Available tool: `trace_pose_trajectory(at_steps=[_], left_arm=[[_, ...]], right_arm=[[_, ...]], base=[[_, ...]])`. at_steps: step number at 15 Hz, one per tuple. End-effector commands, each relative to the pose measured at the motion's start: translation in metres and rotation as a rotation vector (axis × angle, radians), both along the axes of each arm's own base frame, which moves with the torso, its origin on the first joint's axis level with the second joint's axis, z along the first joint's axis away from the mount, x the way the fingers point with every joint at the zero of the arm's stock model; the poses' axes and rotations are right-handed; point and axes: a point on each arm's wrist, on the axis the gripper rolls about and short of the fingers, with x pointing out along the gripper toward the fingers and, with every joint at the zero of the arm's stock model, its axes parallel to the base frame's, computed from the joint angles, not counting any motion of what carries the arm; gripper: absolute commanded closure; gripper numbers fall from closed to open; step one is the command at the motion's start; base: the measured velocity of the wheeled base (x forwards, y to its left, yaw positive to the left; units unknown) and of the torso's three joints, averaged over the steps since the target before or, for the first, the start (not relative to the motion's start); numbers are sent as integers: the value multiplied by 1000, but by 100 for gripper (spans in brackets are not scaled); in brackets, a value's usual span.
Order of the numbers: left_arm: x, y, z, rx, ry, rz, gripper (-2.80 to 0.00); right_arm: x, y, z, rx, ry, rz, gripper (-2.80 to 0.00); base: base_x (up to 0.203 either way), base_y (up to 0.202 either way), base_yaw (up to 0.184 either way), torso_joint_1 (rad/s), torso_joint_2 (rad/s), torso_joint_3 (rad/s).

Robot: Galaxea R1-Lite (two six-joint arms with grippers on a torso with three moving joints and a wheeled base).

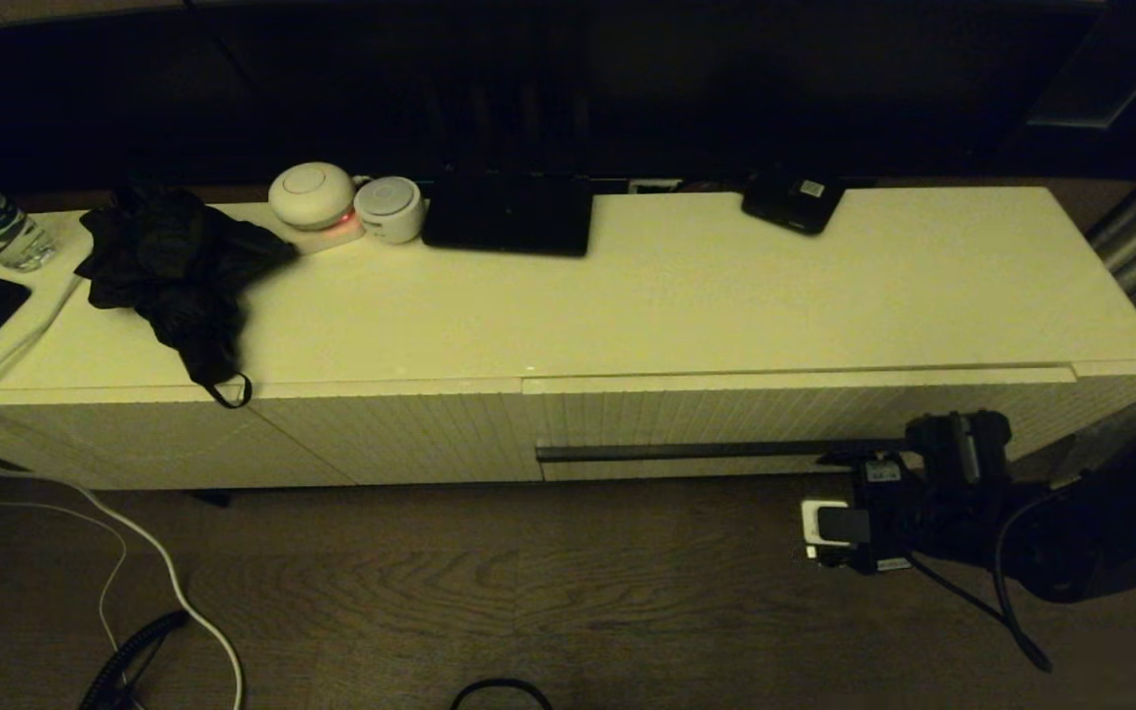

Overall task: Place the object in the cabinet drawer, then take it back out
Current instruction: Open the drawer

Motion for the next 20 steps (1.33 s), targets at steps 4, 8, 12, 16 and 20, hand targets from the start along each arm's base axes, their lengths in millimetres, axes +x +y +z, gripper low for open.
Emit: trace_pose_trajectory(at_steps=[4,8,12,16,20], left_arm=[[0,0,0,-6,-2,0,0],[0,0,0,-6,-2,0,0],[0,0,0,-6,-2,0,0],[0,0,0,-6,-2,0,0],[0,0,0,-6,-2,0,0]], right_arm=[[13,-4,-6,-4,-7,-11,-280],[26,-5,1,2,-52,-18,-280],[33,-5,-4,1,-51,-20,-280],[50,-4,-6,21,-72,-66,-280],[44,-3,-9,18,-51,-72,-280]], base=[[0,0,0,0,0,0],[0,0,0,0,0,0],[0,0,0,0,0,0],[0,0,0,0,0,0],[0,0,0,0,0,0]])
